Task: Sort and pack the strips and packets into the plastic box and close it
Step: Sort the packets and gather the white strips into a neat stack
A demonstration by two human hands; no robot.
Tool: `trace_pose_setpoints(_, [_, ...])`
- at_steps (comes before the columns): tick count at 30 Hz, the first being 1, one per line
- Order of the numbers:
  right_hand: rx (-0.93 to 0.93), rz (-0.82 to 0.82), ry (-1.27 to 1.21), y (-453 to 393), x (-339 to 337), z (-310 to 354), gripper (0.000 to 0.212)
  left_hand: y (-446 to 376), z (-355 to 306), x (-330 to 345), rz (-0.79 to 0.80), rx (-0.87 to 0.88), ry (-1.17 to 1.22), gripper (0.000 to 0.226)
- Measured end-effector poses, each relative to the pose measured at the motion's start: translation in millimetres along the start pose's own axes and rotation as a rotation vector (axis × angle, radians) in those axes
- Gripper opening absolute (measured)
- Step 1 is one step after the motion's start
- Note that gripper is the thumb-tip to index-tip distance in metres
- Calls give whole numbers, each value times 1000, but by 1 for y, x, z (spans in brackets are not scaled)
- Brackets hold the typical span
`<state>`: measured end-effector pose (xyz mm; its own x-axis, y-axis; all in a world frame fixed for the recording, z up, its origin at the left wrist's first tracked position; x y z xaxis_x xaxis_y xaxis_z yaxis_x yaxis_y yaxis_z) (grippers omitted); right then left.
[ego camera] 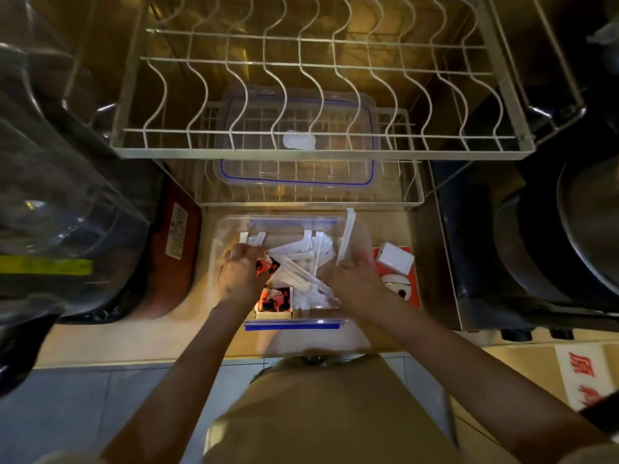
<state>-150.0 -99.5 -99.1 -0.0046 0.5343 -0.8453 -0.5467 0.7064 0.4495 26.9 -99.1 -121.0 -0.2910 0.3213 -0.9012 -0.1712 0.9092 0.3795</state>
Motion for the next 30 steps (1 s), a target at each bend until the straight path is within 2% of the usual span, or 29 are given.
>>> trace_pose_setpoints(4, [-15, -59, -98, 5, -8, 4, 25, -2, -1, -1, 3, -17, -14, 36])
trace_pose_setpoints(8, [21, -35, -200, 8, -10, 4, 29, 0, -7, -6, -13, -7, -75, 43])
trace_pose_setpoints(10, [96, -52, -321, 9, -14, 1, 31, 2, -12, -10, -63, 41, -139, 44])
trace_pose_setpoints(12, [210, -163, -545, 12, -22, -5, 29, 1, -13, -12, -113, 88, -94, 37])
trace_pose_setpoints(15, [333, -392, -1040, 17, -25, -15, 22, 2, -10, -14, -118, 98, 164, 27])
trace_pose_setpoints(18, [375, -475, -1535, 21, -22, -11, 12, 6, -9, -21, -44, 84, 454, 40])
trace_pose_setpoints(20, [379, -504, -1717, 21, -21, -6, 13, 11, -8, -24, 64, 38, 740, 46])
trace_pose_setpoints(25, [358, -468, -1865, 13, -14, 11, 13, 20, -6, -19, 278, -34, 1176, 25])
trace_pose_setpoints(30, [318, -492, -1701, 10, -6, 19, 18, 28, -9, -8, 376, -23, 1345, 22])
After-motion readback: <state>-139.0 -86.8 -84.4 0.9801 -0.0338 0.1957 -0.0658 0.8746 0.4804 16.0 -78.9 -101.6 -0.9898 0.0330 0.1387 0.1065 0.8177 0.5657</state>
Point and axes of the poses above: each hand's wrist, its own y-axis away from the middle knuckle, its own x-axis out of the palm, z = x × y, the point moved 6 cm from there along -y, towards the middle knuckle, and after that the axes turned 11 degrees about -y, right-handed, at the moved point
